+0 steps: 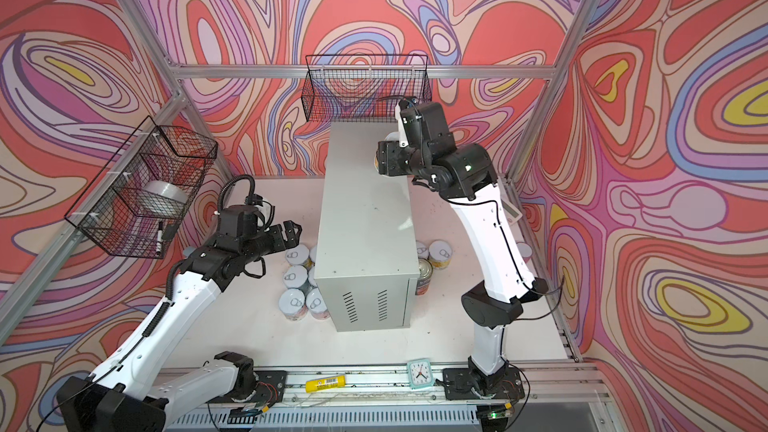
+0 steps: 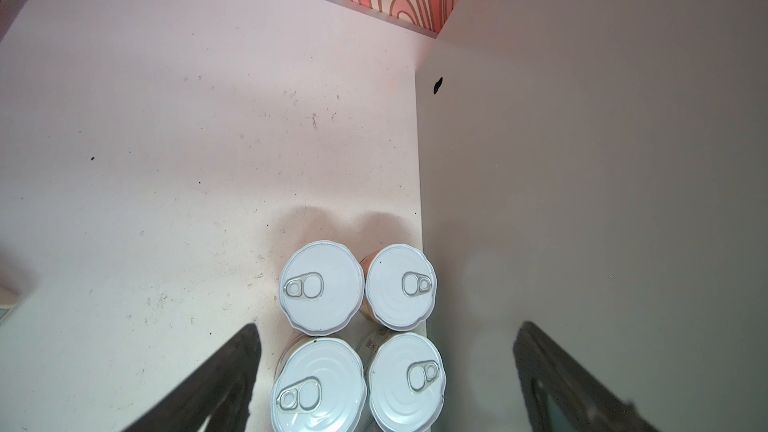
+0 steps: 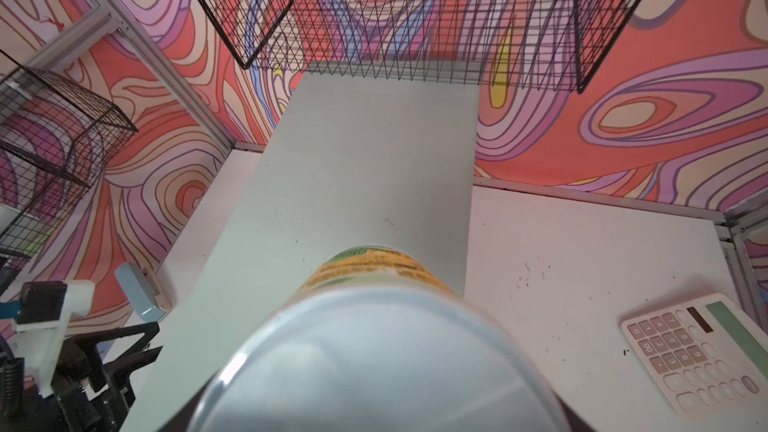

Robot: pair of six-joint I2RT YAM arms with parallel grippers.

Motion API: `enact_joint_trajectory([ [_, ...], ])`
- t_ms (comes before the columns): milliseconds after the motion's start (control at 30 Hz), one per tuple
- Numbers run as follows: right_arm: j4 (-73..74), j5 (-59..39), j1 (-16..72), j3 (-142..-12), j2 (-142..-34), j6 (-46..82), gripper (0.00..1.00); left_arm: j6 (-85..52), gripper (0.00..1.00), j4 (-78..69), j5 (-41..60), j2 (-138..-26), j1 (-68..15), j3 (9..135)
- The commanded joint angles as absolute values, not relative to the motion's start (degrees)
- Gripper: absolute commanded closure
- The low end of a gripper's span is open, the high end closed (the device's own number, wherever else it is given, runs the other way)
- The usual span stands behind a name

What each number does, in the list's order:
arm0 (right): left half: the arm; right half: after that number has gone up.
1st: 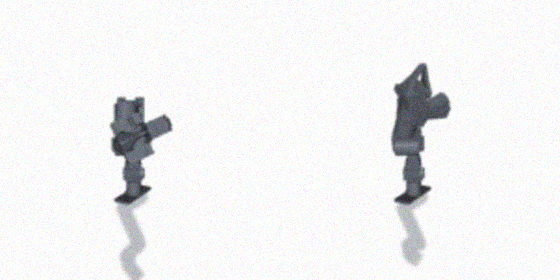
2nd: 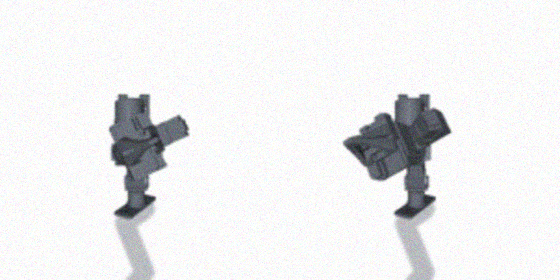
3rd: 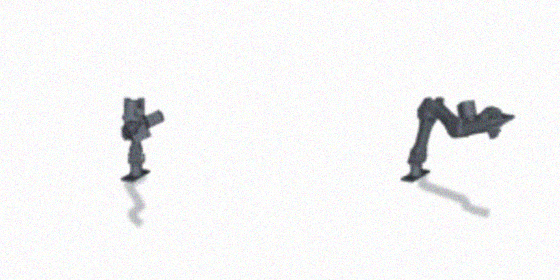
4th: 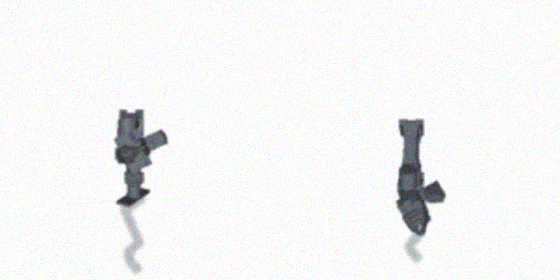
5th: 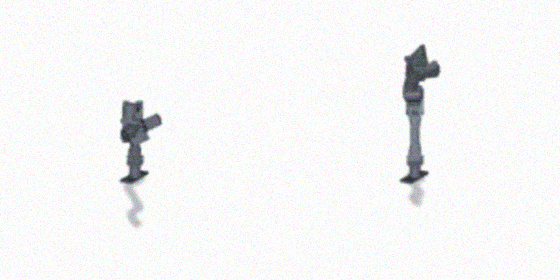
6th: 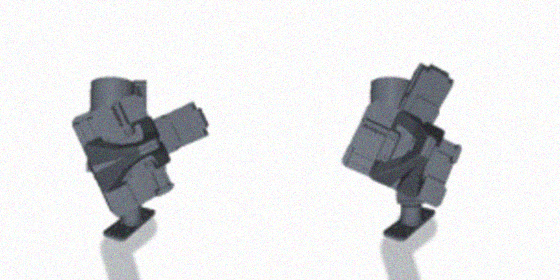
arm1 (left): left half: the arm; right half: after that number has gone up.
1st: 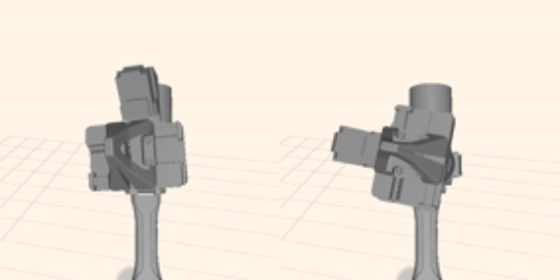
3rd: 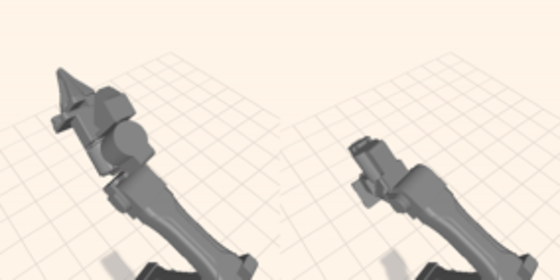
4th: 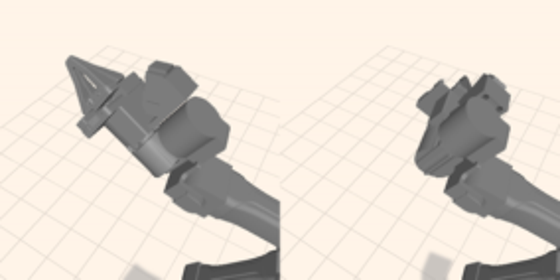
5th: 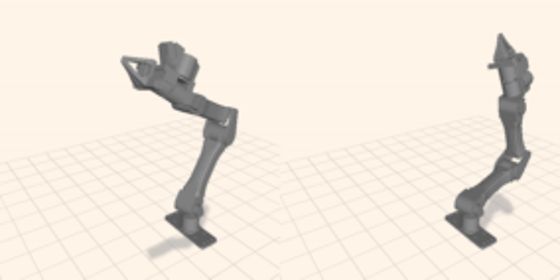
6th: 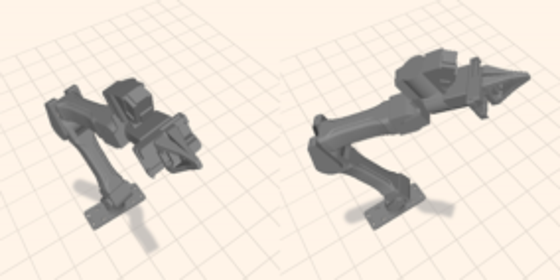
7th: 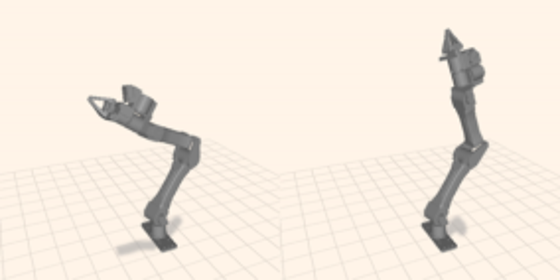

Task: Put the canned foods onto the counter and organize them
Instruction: 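Lift the can with the right gripper and carry it over the cabinet top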

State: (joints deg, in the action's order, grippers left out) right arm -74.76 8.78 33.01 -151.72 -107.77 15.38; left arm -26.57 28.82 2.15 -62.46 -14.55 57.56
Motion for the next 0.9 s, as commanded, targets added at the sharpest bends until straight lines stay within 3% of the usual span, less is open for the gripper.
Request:
enact_joint_trajectory([
  [0, -72.1, 10.4, 33.4, -154.5, -107.4, 14.3, 1.0, -25.9, 0.05, 30.3, 2.8, -62.5, -14.5, 59.5],
  [267, -72.3, 10.2, 34.4, -155.1, -109.5, 14.2, 1.0, -26.3, 0.05, 29.9, 2.9, -63.0, -14.5, 59.4],
  [400, -72.8, 10.3, 35.0, -155.7, -111.1, 14.1, 0.89, -26.3, 0.05, 29.7, 2.7, -63.1, -14.6, 58.9],
  [500, -73.1, 10.7, 35.4, -156.3, -112.0, 13.9, 0.79, -26.5, 0.05, 29.3, 2.6, -63.1, -14.5, 58.5],
  [867, -71.4, 10.3, 36.1, -155.2, -112.4, 13.5, 0.21, -26.8, 0.04, 28.6, 2.7, -64.1, -14.5, 58.0],
])
